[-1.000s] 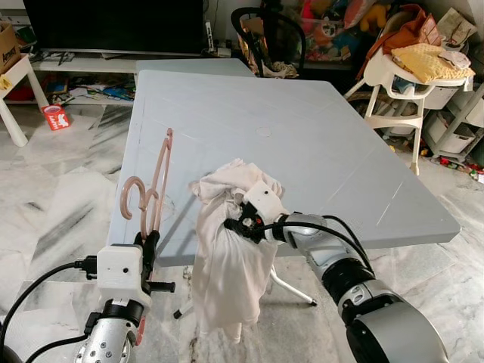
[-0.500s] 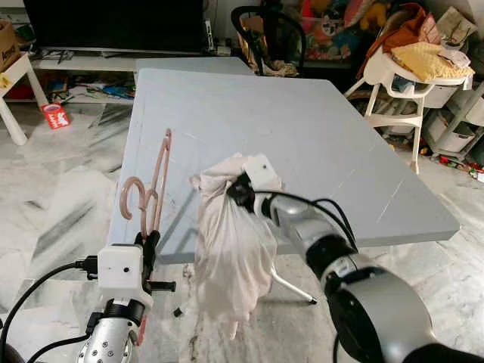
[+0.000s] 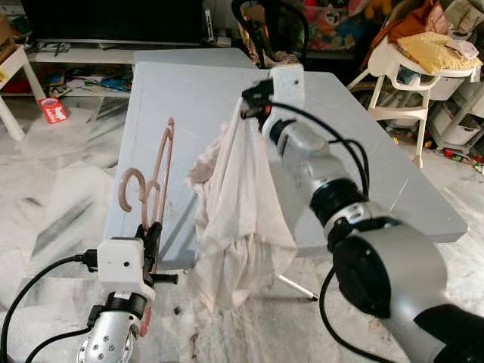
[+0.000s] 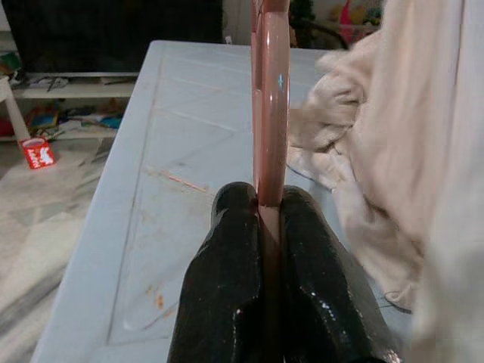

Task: Hang hanger

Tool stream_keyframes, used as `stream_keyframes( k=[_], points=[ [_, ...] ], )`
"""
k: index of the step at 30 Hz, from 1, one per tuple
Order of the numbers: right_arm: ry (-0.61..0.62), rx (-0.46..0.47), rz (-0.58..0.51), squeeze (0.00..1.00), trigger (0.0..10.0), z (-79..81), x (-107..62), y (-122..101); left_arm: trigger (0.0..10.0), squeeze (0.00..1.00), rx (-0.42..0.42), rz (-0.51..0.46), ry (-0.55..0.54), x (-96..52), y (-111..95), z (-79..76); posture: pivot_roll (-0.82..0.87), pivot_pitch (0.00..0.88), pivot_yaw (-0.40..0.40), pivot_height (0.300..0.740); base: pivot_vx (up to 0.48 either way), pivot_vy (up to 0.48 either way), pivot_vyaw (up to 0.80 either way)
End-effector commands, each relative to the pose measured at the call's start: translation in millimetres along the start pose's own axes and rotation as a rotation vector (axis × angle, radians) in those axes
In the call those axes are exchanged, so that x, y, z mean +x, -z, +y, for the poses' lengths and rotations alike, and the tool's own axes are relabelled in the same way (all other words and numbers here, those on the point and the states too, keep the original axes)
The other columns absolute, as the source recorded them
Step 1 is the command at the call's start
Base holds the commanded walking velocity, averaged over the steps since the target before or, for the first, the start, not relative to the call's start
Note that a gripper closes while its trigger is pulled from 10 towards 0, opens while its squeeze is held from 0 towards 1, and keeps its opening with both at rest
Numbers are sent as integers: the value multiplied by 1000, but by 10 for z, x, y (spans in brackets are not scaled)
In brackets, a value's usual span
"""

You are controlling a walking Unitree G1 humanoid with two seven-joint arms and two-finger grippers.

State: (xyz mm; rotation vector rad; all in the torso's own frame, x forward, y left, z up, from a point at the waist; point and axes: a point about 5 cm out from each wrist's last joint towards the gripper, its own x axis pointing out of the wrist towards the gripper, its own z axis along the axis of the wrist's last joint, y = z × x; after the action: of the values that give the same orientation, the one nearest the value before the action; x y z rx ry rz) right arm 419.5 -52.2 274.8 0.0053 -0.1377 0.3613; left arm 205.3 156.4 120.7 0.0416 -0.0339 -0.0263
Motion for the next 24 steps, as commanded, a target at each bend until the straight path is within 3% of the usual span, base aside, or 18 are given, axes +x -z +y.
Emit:
stream_keyframes(
  k=[1,4,9,14,15,16,17,18,19,20,24],
  points=[
    [31,-29,-72,0,0,-56,38,-276,10000,0,2,64,2,-12,119,-20,240,67,-123,740,0,0,0],
    [72,-13,-157,0,0,-133,61,-623,10000,0,3,63,-3,-11,124,-25,243,65,-132,740,0,0,0],
    [92,-36,-218,0,0,-182,55,-833,10000,0,1,64,-14,-25,131,-26,246,65,-139,740,0,0,0],
    [79,-128,-169,0,0,-193,49,-686,10000,0,0,66,-18,-32,144,-41,246,63,-144,740,0,0,0],
    [47,-176,-97,0,3333,-168,40,-457,10000,0,0,65,-19,-30,143,-43,247,63,-143,740,0,0,0],
    [10,-220,-17,0,10000,-142,23,-246,10000,0,-1,63,-19,-29,141,-44,247,63,-143,740,0,0,0],
    [-5,-239,22,0,10000,-133,12,-147,10000,0,-1,62,-19,-29,140,-44,247,63,-143,740,0,0,0],
    [-59,-255,99,631,10000,-109,-29,78,10000,0,-1,62,-18,-28,140,-44,249,61,-137,740,0,0,0],
    [-97,-262,149,631,10000,-92,-65,227,10000,0,-1,62,-17,-28,141,-44,249,61,-137,740,0,0,0],
    [-137,-268,236,1000,10000,-93,-139,473,10000,0,0,61,-16,-27,141,-41,247,60,-135,740,0,0,0],
    [-173,-267,303,1000,10000,-120,-218,666,10000,0,4,59,-9,-21,139,-39,246,59,-124,740,0,0,0]
  ],
)
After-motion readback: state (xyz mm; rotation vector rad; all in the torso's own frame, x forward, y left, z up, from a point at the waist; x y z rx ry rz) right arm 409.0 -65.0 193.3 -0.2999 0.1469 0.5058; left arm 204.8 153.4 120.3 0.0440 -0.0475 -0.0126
